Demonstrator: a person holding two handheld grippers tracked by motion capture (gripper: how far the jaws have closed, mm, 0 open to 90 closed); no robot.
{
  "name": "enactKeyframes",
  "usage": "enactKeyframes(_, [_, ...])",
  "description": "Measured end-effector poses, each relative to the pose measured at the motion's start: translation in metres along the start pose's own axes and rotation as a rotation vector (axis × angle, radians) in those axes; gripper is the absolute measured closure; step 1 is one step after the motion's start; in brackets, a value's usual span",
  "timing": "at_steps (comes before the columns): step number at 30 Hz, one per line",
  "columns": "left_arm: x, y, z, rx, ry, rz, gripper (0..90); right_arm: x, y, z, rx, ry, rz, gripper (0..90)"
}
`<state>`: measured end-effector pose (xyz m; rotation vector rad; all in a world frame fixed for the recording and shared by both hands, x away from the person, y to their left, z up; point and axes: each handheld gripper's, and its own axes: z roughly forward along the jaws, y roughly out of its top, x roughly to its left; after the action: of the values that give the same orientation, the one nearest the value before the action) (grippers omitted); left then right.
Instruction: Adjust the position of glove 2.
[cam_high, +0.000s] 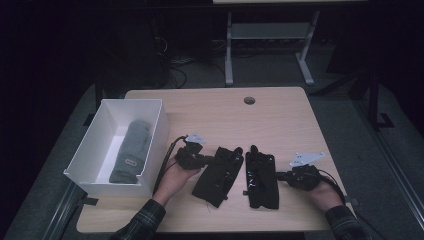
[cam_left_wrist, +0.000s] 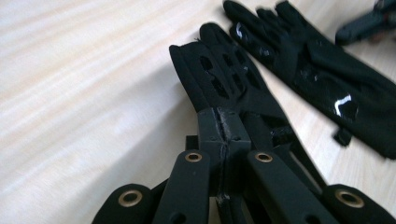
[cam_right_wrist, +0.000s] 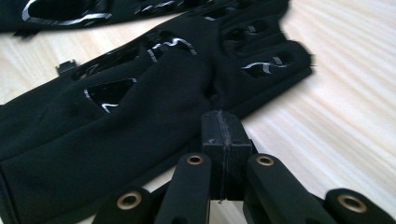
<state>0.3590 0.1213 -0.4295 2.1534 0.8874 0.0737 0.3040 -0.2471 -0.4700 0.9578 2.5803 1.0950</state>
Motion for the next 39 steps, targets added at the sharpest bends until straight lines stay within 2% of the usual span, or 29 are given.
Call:
enactKeyframes(4, [0.004,0.005,-0.001,-0.018,-0.011,-0.007,89.0,0.003,0.003,0.004,0.004,0.019,-0.006,90.0])
enactKeyframes(12, [0.0,0.008,-0.005,-0.056,-0.054,-0.035,89.0,0.019,0.014,0.016,0.013,0.066,-0.04,90.0])
enactKeyframes(16, [0.0,0.012,-0.007,-0.074,-0.069,-0.039,89.0,0.022,0.017,0.02,0.009,0.071,-0.059,90.0])
enactKeyframes(23, [-0.001,0.022,-0.008,-0.113,-0.107,-0.06,89.0,0.026,0.023,0.027,0.005,0.079,-0.054,90.0])
enactKeyframes(29, [-0.006,0.027,-0.007,-0.125,-0.136,-0.059,89.0,0.035,0.034,0.04,-0.003,0.106,-0.083,90.0])
enactKeyframes(37, [-0.015,0.029,-0.003,-0.114,-0.175,-0.051,89.1,0.042,0.046,0.05,-0.006,0.109,-0.094,90.0])
enactKeyframes(39, [-0.017,0.03,-0.001,-0.111,-0.174,-0.05,89.2,0.044,0.049,0.053,-0.006,0.111,-0.101,90.0])
